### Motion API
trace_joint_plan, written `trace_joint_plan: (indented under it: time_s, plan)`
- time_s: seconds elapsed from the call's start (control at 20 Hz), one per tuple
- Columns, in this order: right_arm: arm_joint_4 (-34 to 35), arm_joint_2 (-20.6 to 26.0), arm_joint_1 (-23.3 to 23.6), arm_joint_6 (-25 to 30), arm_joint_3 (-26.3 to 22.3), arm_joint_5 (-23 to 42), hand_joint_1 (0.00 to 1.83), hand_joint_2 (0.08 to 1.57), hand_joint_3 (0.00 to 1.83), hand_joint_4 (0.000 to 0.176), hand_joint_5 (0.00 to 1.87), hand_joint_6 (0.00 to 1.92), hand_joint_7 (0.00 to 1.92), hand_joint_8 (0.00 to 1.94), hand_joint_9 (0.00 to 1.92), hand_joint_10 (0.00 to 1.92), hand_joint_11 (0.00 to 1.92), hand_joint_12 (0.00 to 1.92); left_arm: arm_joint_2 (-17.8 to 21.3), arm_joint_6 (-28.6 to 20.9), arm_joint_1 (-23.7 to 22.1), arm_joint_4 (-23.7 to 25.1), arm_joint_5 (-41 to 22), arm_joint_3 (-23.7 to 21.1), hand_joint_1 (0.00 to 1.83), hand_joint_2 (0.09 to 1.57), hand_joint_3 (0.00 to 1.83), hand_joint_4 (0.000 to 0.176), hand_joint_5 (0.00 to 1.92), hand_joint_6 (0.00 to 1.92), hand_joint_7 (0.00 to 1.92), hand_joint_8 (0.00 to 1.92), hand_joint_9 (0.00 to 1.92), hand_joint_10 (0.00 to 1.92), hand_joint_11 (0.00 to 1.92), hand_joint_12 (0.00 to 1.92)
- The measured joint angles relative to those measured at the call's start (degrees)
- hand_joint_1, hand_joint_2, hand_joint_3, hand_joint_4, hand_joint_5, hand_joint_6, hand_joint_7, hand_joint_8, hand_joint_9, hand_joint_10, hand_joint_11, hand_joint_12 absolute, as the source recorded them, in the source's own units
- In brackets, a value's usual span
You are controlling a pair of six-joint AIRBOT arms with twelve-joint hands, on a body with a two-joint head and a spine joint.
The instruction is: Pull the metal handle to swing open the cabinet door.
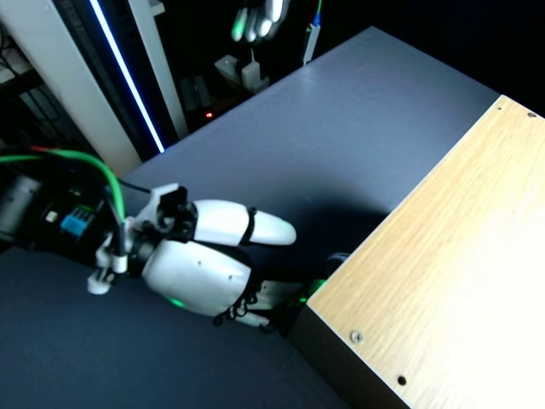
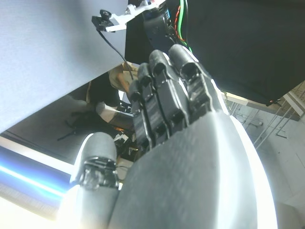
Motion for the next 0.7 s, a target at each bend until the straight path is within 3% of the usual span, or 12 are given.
trace_joint_plan:
  time_s: [0.7]
  plan:
    - [0.4, -1.3, -0.6, 0.9, 0.1, 1.7, 0.00, 1.57, 0.05, 0.000, 0.36, 0.00, 0.38, 0.00, 0.36, 0.00, 0.00, 0.89, 0.0, 0.0, 0.0, 0.0, 0.0, 0.0, 0.00, 1.57, 0.04, 0.000, 0.43, 0.00, 0.45, 0.00, 0.42, 0.00, 0.05, 0.79]
